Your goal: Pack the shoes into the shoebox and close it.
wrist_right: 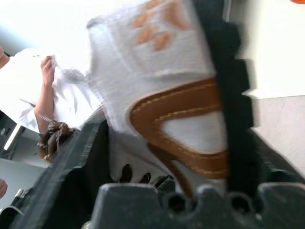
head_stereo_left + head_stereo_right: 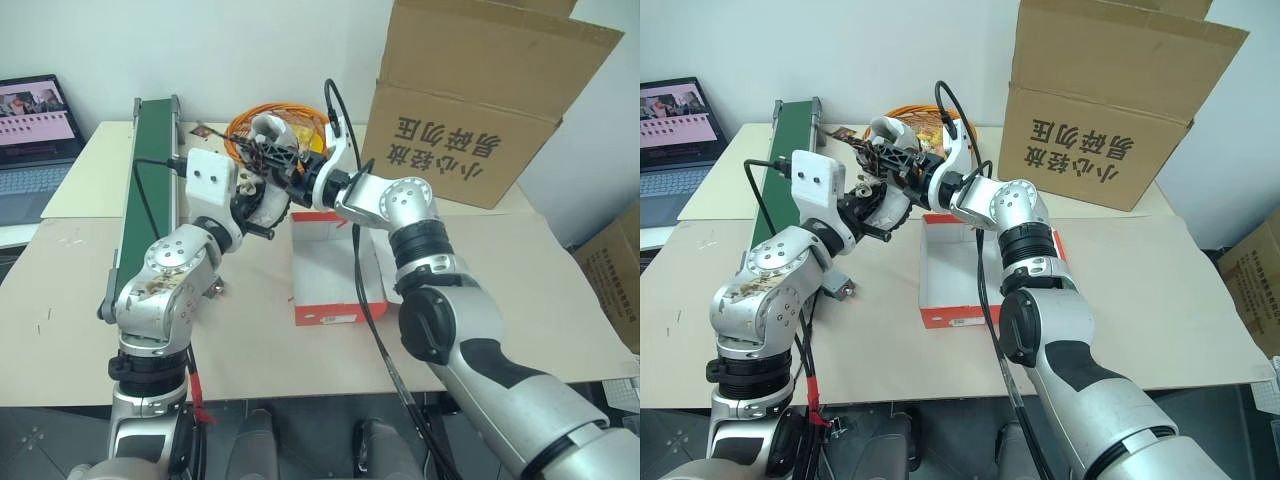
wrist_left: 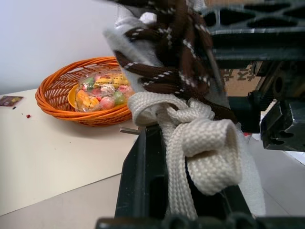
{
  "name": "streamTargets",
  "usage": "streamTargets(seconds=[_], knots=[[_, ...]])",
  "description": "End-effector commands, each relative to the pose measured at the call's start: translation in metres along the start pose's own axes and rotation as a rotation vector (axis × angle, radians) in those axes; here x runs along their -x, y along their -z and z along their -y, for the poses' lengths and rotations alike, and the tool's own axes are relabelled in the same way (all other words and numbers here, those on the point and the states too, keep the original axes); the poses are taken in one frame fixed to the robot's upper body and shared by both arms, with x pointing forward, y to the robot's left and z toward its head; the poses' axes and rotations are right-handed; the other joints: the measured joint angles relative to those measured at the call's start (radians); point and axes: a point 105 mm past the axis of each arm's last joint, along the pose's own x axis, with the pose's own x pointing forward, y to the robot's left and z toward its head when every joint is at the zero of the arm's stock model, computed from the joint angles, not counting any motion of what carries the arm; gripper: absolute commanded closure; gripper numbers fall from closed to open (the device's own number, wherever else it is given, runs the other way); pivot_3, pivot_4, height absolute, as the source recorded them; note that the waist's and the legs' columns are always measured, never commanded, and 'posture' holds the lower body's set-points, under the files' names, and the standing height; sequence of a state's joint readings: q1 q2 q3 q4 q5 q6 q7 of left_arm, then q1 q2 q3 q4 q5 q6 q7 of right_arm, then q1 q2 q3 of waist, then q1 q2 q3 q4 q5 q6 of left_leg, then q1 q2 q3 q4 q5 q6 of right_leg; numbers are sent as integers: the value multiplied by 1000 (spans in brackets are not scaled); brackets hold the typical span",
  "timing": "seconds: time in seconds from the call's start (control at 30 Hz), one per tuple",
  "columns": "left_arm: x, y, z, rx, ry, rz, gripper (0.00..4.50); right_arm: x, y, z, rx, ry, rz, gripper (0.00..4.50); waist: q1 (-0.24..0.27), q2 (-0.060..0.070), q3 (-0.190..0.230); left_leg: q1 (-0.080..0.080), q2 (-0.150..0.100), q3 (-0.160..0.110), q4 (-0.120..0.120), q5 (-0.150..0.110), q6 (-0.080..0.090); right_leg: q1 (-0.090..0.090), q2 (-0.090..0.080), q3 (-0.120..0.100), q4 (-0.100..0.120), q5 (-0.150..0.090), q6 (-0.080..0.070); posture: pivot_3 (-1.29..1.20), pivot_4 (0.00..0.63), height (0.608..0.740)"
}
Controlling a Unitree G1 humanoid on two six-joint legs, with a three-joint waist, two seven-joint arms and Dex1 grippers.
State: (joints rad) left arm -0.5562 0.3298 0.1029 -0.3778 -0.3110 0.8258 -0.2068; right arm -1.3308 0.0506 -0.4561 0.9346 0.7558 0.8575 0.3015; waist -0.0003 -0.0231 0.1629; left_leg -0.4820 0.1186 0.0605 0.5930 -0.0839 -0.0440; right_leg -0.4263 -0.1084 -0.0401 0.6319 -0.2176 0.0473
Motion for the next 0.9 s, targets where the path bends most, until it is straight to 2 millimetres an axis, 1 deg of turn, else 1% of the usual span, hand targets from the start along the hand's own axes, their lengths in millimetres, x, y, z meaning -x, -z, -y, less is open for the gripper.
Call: streamTargets(seconds=[0.03,0.13,0.2,0.6,0.67,0.7,0.77,0.83,0.87,0.9], knots=[[1,-19,6,-36,20,70,4500,-5,-14,-33,46,-101,42,2389,0,0,0,0,0,0,0,0,0,0,0,0,0,0,0,0,150,728],[1,-18,6,-36,19,66,4500,-5,-15,-35,44,-109,43,3171,-1,0,0,0,0,0,0,0,0,0,0,0,0,0,0,0,150,728],[1,-17,6,-39,20,62,4500,-5,-15,-36,41,-113,45,3386,0,0,0,0,0,0,0,0,0,0,0,0,0,0,0,0,150,728],[-1,-11,9,-52,39,35,4500,0,-23,-36,-6,-104,92,3434,-1,0,0,0,0,0,0,0,0,0,0,0,0,0,0,0,150,728],[-1,-12,9,-49,38,44,3528,1,-24,-36,-12,-102,100,3439,0,0,0,0,0,0,0,0,0,0,0,0,0,0,0,0,150,728],[-1,-12,9,-52,42,43,3252,2,-25,-36,-15,-102,103,3439,0,0,0,0,0,0,0,0,0,0,0,0,0,0,0,0,150,728],[-1,-12,11,-61,50,42,2515,3,-26,-36,-19,-102,108,3439,0,0,0,0,0,0,0,0,0,0,0,0,0,0,0,0,150,728],[-1,-13,14,-60,63,49,1686,4,-28,-34,-29,-96,120,3439,0,0,0,0,0,0,0,0,0,0,0,0,0,0,0,0,150,728],[-1,-15,15,-52,71,57,1402,4,-29,-34,-33,-91,130,3439,0,0,0,0,0,0,0,0,0,0,0,0,0,0,0,0,150,728],[-1,-15,15,-56,72,59,1402,6,-34,-32,-57,-82,158,3439,0,0,0,0,0,0,0,0,0,0,0,0,0,0,0,0,150,728]])
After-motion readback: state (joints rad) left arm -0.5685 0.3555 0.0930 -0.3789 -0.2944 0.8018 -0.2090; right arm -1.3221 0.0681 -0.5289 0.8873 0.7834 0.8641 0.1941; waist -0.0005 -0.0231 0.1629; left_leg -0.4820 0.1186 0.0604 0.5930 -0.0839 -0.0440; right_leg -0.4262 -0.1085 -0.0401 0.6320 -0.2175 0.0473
